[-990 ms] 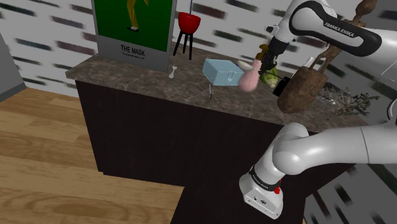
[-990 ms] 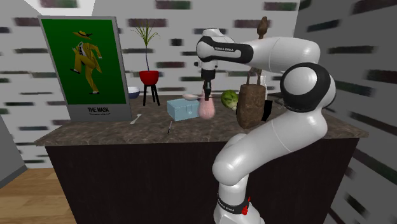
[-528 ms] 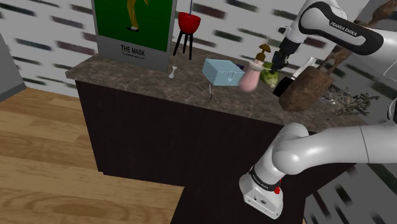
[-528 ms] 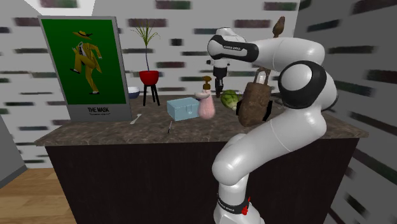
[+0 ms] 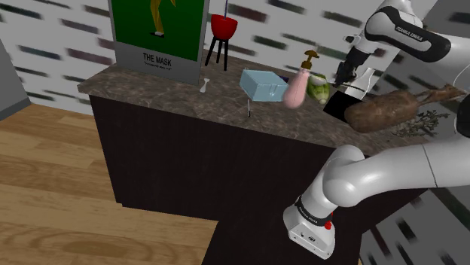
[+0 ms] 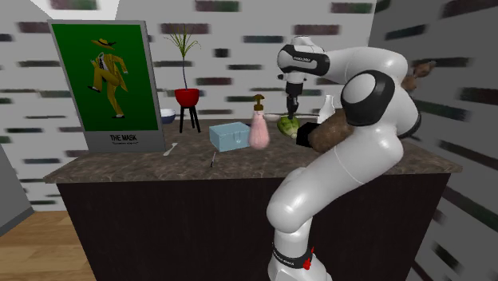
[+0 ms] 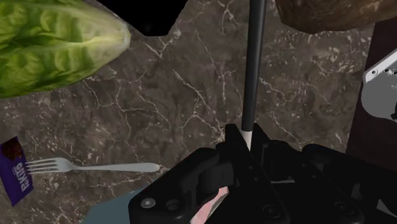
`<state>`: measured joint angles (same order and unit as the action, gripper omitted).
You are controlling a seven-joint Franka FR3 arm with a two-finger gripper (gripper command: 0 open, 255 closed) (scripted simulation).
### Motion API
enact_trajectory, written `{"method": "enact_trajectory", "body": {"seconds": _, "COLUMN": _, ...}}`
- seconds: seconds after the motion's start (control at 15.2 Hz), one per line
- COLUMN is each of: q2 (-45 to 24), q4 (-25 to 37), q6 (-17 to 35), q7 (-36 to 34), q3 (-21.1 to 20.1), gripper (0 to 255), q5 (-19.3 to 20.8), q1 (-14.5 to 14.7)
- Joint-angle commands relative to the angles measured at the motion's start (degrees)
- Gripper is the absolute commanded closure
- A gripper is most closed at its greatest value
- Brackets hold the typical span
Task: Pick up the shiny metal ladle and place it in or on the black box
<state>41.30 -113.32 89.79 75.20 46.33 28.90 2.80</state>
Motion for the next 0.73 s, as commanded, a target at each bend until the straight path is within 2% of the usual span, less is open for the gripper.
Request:
{"method": "enact_trajectory", "body": {"seconds": 0.0, "q2": -1.7, "q4": 3.3, "q6": 0.0, "q7": 3.3, "q3": 3.7, "gripper": 255, "q5": 0.4, "q1": 1.2}}
{"method": "enact_trajectory", "body": {"seconds": 0.2, "q2": -4.2, "q4": 8.2, "q6": 0.1, "q7": 7.8, "q3": 9.5, "gripper": 255, "q5": 0.6, "q1": 3.7}}
{"method": "enact_trajectory", "body": {"seconds": 0.4, "q2": -6.8, "q4": 13.7, "q6": 0.1, "q7": 12.4, "q3": 16.4, "gripper": 255, "q5": 0.3, "q1": 7.5}}
{"method": "enact_trajectory", "body": {"seconds": 0.66, "q2": -9.7, "q4": 22.4, "q6": -0.6, "q7": 18.3, "q3": 28.2, "gripper": 255, "q5": -0.2, "q1": 15.9}}
